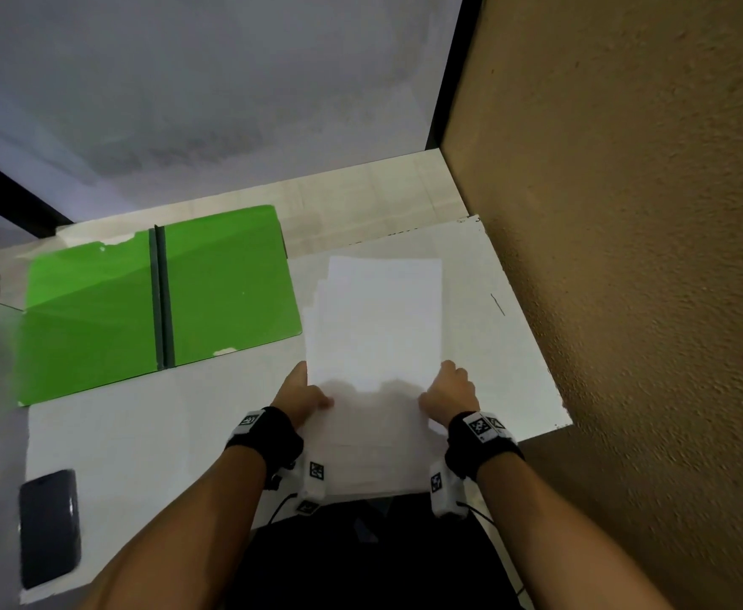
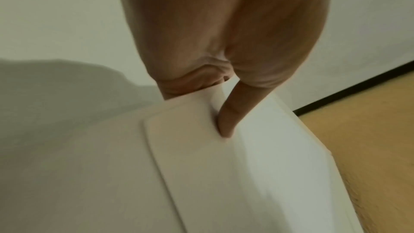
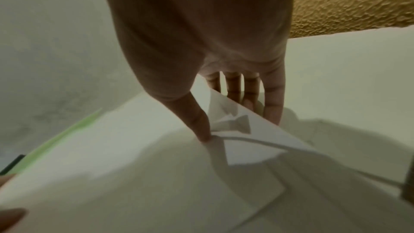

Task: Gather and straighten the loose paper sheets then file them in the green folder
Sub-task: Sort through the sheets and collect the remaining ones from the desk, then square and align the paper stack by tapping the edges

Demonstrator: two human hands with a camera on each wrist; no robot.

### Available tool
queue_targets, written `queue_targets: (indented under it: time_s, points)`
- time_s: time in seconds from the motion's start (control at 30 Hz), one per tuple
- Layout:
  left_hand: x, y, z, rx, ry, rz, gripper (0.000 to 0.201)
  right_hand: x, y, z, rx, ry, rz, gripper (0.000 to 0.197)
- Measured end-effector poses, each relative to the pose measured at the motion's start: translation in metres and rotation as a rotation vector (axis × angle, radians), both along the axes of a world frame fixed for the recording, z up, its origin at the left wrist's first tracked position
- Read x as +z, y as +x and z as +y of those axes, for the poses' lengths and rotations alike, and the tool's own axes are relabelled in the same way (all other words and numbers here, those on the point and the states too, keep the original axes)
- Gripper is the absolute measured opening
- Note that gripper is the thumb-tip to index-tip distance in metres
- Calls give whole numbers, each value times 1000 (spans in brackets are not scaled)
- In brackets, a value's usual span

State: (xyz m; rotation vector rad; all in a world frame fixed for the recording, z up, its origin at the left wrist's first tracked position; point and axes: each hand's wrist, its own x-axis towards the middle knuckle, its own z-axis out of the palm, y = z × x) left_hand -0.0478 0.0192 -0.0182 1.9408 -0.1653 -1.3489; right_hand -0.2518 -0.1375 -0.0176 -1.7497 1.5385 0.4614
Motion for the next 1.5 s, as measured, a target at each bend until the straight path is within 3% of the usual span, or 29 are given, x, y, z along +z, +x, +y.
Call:
queue_targets:
  time_s: [0.13, 0.27, 0.33, 0.43, 0.47, 0.5, 0.57, 0.6, 0.67, 0.77, 0.83, 0.87, 0.97, 1.03, 1.13, 1.27, 1.4, 1.5]
  points:
    - [25, 3, -6, -162, -60, -211, 55, 0, -14, -9, -139, 14, -114, 65]
    - [51, 6, -14, -213, -224, -275, 46, 13, -15, -26, -478, 138, -432, 80]
    - [69, 9, -20, -180, -291, -244, 43, 30, -15, -39, -532, 279, -618, 69]
    - [97, 12, -32, -116, -342, -179, 46, 55, -12, -59, -452, 445, -791, 37]
    - [106, 11, -36, -84, -379, -161, 44, 64, -7, -64, -444, 415, -781, 25]
    - [114, 10, -41, -38, -412, -152, 40, 68, -2, -70, -466, 347, -788, 34]
    - [129, 5, -51, 94, -480, -168, 29, 85, 8, -75, -460, 153, -773, 72]
    - [136, 2, -57, 155, -512, -212, 24, 93, 13, -76, -441, 68, -803, 68]
    - [145, -1, -68, 220, -565, -340, 19, 116, 24, -69, -435, -94, -867, 22]
    - [150, 0, -78, 279, -581, -473, 35, 137, 33, -56, -429, -262, -966, 28]
    - [152, 3, -80, 298, -569, -479, 27, 146, 34, -51, -430, -257, -1048, 8]
    - [154, 5, -79, 298, -576, -440, 16, 152, 33, -52, -432, -218, -1064, 15]
    - [159, 18, -72, 207, -576, -211, 46, 163, 20, -67, -415, -49, -1060, 24]
    - [158, 26, -67, 109, -566, -98, 59, 160, 12, -79, -362, 97, -968, 32]
    - [155, 26, -63, 12, -501, -78, 67, 152, 8, -83, -363, 227, -865, 42]
    - [148, 9, -66, -12, -471, -237, 56, 156, 15, -61, -424, -7, -950, 41]
    - [144, 0, -74, 199, -520, -425, 28, 154, 21, -46, -483, -284, -1089, 31]
    - [145, -2, -79, 290, -582, -415, 26, 156, 20, -43, -552, -275, -1153, 28]
